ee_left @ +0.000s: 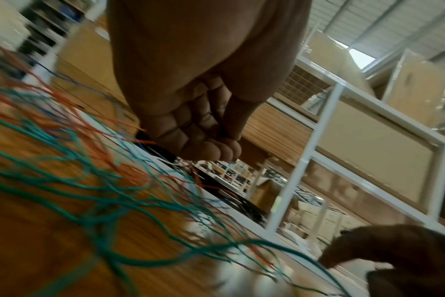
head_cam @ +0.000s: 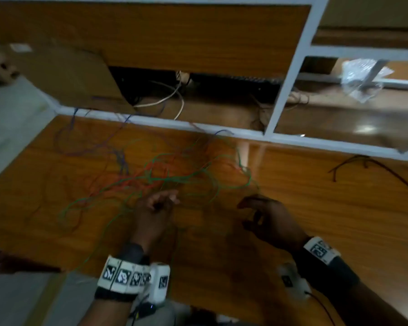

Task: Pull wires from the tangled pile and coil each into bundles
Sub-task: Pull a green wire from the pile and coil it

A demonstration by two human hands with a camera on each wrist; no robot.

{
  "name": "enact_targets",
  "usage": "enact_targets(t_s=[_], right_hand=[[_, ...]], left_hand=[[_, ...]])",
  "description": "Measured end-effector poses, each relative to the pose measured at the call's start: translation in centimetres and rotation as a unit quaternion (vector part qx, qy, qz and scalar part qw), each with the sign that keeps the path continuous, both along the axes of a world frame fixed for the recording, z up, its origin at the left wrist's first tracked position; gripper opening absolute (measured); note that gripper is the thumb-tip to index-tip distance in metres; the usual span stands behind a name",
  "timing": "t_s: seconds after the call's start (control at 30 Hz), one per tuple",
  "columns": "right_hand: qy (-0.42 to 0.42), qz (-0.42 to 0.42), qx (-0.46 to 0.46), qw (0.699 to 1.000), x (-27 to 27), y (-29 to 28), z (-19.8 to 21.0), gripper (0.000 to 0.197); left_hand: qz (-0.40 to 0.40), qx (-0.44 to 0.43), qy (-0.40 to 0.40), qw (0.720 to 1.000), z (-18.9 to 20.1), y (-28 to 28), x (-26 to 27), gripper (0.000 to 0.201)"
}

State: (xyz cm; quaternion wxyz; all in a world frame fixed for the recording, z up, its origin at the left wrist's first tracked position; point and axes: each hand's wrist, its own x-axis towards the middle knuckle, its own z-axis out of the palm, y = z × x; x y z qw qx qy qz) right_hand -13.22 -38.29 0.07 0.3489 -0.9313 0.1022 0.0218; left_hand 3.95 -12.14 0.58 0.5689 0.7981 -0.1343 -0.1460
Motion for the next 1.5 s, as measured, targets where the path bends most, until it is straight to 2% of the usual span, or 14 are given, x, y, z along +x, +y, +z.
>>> enact_targets(t_s=[0.17, 0.33, 0.53, 0.67, 0.77, 0.83, 0.93, 1.0, 1.17, 1.23, 1.3, 1.33, 1.4, 1.5], right_hand=[[0.051, 0.11, -0.096, 0.988, 0.2, 4.4, -1.2, 0.036], [0.024, 0.121, -0.156, 0.98, 0.7, 4.8, -2.6, 0.036], [-0.145, -0.042, -0.08, 0.985, 1.0, 0.6, 1.7, 0.021], [-0.203, -0.112, -0.008, 0.973, 1.0, -0.8, 4.9, 0.032], [-0.234, -0.086, 0.058, 0.967, 1.0, 0.9, 7.4, 0.007], [-0.248, -0.051, 0.069, 0.965, 1.4, 2.4, 8.7, 0.015], [-0.24, -0.028, 0.127, 0.962, 2.3, 3.0, 10.2, 0.012], [-0.196, -0.014, 0.114, 0.974, 2.2, 1.9, 10.1, 0.007], [-0.044, -0.007, -0.079, 0.996, -1.3, -3.6, 6.0, 0.02], [-0.049, -0.038, -0.063, 0.996, -2.1, -4.5, 6.1, 0.027], [-0.097, -0.044, -0.059, 0.993, -2.0, -4.4, 7.2, 0.029], [-0.124, -0.047, -0.063, 0.989, -1.7, -4.2, 7.9, 0.028], [-0.16, -0.044, -0.078, 0.983, -0.6, -3.6, 9.3, 0.022], [-0.171, -0.032, -0.08, 0.981, 1.1, -2.0, 11.0, 0.019]], left_hand=[[0.03, 0.008, 0.022, 0.999, 0.4, 4.3, 0.7, 0.015], [0.049, 0.013, 0.063, 0.997, -1.0, 6.5, -1.2, 0.016], [0.059, 0.011, 0.059, 0.996, -1.1, 7.9, -3.1, 0.023], [-0.057, 0.052, -0.031, 0.997, -1.1, 6.7, -3.3, 0.066], [-0.165, 0.164, -0.16, 0.959, 0.4, 3.1, -4.4, 0.087], [-0.186, 0.158, -0.207, 0.947, 1.3, 0.1, -5.0, 0.069], [-0.15, -0.001, -0.112, 0.982, 3.3, -3.5, -3.8, 0.018], [-0.098, -0.067, -0.057, 0.991, 4.8, -4.4, -1.4, 0.029], [-0.018, -0.158, -0.071, 0.985, 8.2, -1.5, 6.4, 0.045], [-0.027, -0.121, -0.08, 0.989, 8.2, -0.6, 8.8, 0.047], [-0.08, 0.003, -0.109, 0.991, 8.0, -0.7, 9.5, 0.024], [-0.119, 0.096, -0.129, 0.98, 8.0, -1.0, 9.3, 0.039], [-0.17, 0.205, -0.153, 0.952, 8.2, -2.0, 7.6, 0.103], [-0.189, 0.219, -0.292, 0.912, 11.1, -4.7, 2.1, 0.116]])
